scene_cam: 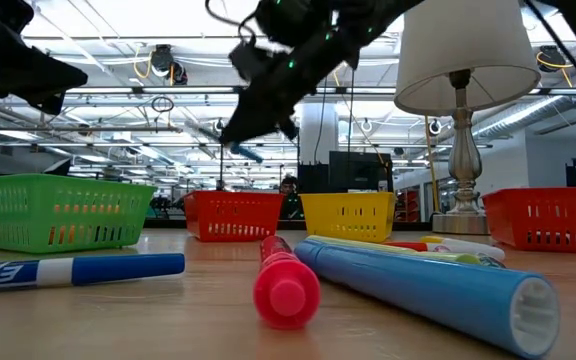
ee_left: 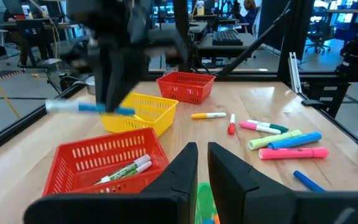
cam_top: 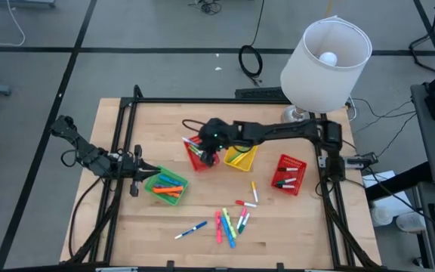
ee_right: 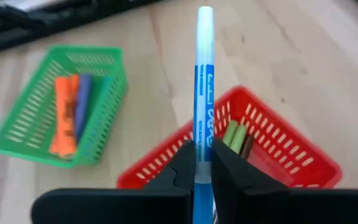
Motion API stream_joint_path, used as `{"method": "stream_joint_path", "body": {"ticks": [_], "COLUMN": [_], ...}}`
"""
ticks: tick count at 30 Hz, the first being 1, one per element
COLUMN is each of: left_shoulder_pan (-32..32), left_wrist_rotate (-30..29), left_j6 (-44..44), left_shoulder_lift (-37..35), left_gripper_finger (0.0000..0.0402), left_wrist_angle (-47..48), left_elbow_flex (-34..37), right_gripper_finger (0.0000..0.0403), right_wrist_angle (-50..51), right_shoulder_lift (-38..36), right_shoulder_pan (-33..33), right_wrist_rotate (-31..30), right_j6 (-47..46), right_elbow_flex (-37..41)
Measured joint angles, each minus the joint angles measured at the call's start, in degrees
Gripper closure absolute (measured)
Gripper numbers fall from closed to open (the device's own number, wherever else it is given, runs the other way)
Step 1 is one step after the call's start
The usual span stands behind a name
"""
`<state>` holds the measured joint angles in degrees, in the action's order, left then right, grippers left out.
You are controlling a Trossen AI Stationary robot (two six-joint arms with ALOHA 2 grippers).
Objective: Pick & Place Markers
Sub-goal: Put the light blue marker into the left red bin
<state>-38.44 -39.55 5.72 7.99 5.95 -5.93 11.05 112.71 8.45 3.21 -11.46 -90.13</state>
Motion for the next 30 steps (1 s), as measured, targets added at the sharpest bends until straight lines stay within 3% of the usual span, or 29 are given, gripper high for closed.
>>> {"method": "stream_joint_path", "body": {"ticks": [7,23,30], "left_shoulder_pan": [0.0,0.0,0.0], "left_wrist_rotate": [0.1,0.1,0.2], "left_j6": [0.0,0.8,0.9], "left_shoulder_lift": [0.0,0.0,0.0], "left_gripper_finger": [0.0355,0.0355,0.0355], "left_wrist_angle": [0.5,1.9,1.0], "left_elbow_flex": [0.0,0.0,0.0], "right_gripper_finger": [0.0384,0.038,0.034], "right_wrist_angle": [-2.9,-2.9,-3.1], "right_shoulder_lift": [5.3,6.3,6.3], "right_shoulder_pan": [0.3,0.0,0.0], "right_wrist_rotate": [-1.6,-1.6,-1.5], "right_j6": [-1.4,-3.4,-3.5], "right_elbow_flex": [0.1,1.8,1.8]}}
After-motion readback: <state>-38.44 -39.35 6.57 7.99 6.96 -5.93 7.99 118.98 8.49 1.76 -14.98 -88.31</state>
